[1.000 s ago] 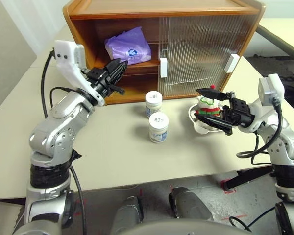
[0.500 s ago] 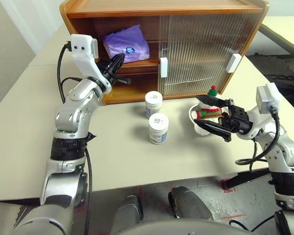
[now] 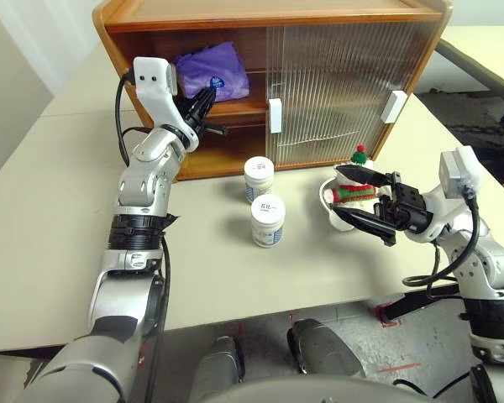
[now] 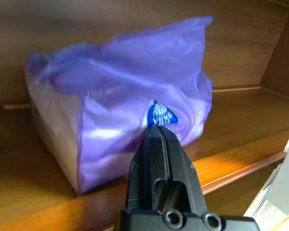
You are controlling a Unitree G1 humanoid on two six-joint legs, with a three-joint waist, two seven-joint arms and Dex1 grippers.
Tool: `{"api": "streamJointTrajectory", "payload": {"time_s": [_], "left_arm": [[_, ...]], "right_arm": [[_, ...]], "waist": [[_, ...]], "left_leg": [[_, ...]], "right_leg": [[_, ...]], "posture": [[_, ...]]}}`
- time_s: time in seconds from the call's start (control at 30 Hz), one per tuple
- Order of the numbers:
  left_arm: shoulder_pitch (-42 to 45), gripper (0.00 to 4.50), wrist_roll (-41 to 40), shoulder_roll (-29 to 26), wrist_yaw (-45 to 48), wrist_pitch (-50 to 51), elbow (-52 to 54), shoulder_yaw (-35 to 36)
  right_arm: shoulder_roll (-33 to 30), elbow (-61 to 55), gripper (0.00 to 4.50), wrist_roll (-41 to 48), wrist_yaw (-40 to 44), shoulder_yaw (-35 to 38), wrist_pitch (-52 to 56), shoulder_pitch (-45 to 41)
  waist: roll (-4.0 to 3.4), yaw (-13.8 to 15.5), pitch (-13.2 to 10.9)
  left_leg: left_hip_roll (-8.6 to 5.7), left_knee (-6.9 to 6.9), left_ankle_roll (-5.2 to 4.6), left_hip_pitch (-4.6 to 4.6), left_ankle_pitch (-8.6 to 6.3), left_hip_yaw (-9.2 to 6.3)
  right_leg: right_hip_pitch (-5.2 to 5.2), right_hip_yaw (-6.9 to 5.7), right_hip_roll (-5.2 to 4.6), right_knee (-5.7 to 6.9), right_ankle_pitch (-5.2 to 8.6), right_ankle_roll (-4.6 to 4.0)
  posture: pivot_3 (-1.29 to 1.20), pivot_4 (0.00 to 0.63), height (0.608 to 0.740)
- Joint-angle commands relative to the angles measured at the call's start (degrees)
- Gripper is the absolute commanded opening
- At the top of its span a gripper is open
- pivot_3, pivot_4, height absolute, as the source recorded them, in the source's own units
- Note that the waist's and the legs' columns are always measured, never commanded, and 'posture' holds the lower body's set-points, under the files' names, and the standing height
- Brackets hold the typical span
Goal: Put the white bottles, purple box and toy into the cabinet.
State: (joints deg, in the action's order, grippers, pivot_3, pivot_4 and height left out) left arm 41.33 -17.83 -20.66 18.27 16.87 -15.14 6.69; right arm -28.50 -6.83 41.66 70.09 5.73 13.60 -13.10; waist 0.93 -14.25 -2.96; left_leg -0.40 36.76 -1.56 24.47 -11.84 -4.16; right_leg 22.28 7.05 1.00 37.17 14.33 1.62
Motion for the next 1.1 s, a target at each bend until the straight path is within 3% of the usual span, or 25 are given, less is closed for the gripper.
{"api": "streamJointTrajectory", "payload": {"time_s": [0.03,0.17,0.27,0.47,0.63,0.8,1.1], "left_arm": [[-0.21,0.03,-0.06,-0.35,2.11,-1.64,1.04,0.90],[-6.35,0.03,-5.44,-1.53,8.78,-0.26,10.38,1.95],[-12.78,0.60,-8.49,-3.42,13.10,1.09,17.35,2.61],[-25.68,2.74,-10.75,-9.53,20.10,4.20,24.52,2.50],[-30.42,4.46,-10.11,-10.55,20.92,3.66,25.11,2.58],[-32.43,4.46,-9.43,-11.86,23.07,6.61,21.49,0.89],[-28.07,4.46,-2.02,-7.94,28.22,-4.93,5.52,-5.08]], "right_arm": [[-0.63,-0.73,4.50,-0.31,0.19,0.33,-0.19,-0.24],[-0.99,-0.92,4.50,-0.16,0.18,0.42,0.10,-0.25],[-1.44,-0.55,4.50,0.06,0.50,0.42,0.48,-0.90],[-1.69,1.74,4.50,-0.32,1.29,0.13,0.31,-3.71],[-1.39,1.57,4.50,-0.48,1.04,0.02,0.25,-3.47],[-0.84,0.52,4.50,-0.12,0.14,-0.11,0.72,-3.17],[-0.48,-1.22,4.50,0.02,-2.08,-0.21,2.00,-3.35]], "waist": [[0.00,-0.14,0.00],[-0.01,-0.57,0.00],[-0.01,-0.70,0.01],[-0.02,-0.61,0.01],[-0.03,0.02,0.01],[-0.09,-0.08,0.05],[-0.15,-0.15,0.07]], "left_leg": [[-0.01,0.01,0.00,0.00,0.00,0.00],[-0.05,0.04,-0.06,0.00,-0.01,0.03],[-0.09,0.06,-0.08,-0.02,-0.03,0.03],[-0.02,0.06,-0.01,-0.06,0.00,-0.04],[0.04,0.04,0.22,-0.04,-0.07,-0.21],[0.12,-0.01,0.57,0.07,-0.27,-0.19],[0.47,-0.06,0.39,0.22,-0.20,-0.17]], "right_leg": [[0.00,0.00,0.01,0.00,0.04,0.10],[-0.03,0.04,0.03,0.00,0.23,0.45],[-0.07,0.02,0.07,0.01,0.23,0.41],[-0.06,0.01,0.08,0.02,0.10,0.13],[0.14,-0.05,-0.18,0.02,-0.06,-0.34],[0.18,-0.05,-0.20,0.02,-0.11,-0.44],[0.37,-0.06,-0.15,0.02,-0.06,-0.53]], "posture": [[-0.34,0.062,0.740],[-0.33,0.066,0.740],[-0.31,0.068,0.740],[-0.30,0.071,0.740],[-0.30,0.072,0.740],[-0.31,0.074,0.740],[-0.33,0.076,0.740]]}}
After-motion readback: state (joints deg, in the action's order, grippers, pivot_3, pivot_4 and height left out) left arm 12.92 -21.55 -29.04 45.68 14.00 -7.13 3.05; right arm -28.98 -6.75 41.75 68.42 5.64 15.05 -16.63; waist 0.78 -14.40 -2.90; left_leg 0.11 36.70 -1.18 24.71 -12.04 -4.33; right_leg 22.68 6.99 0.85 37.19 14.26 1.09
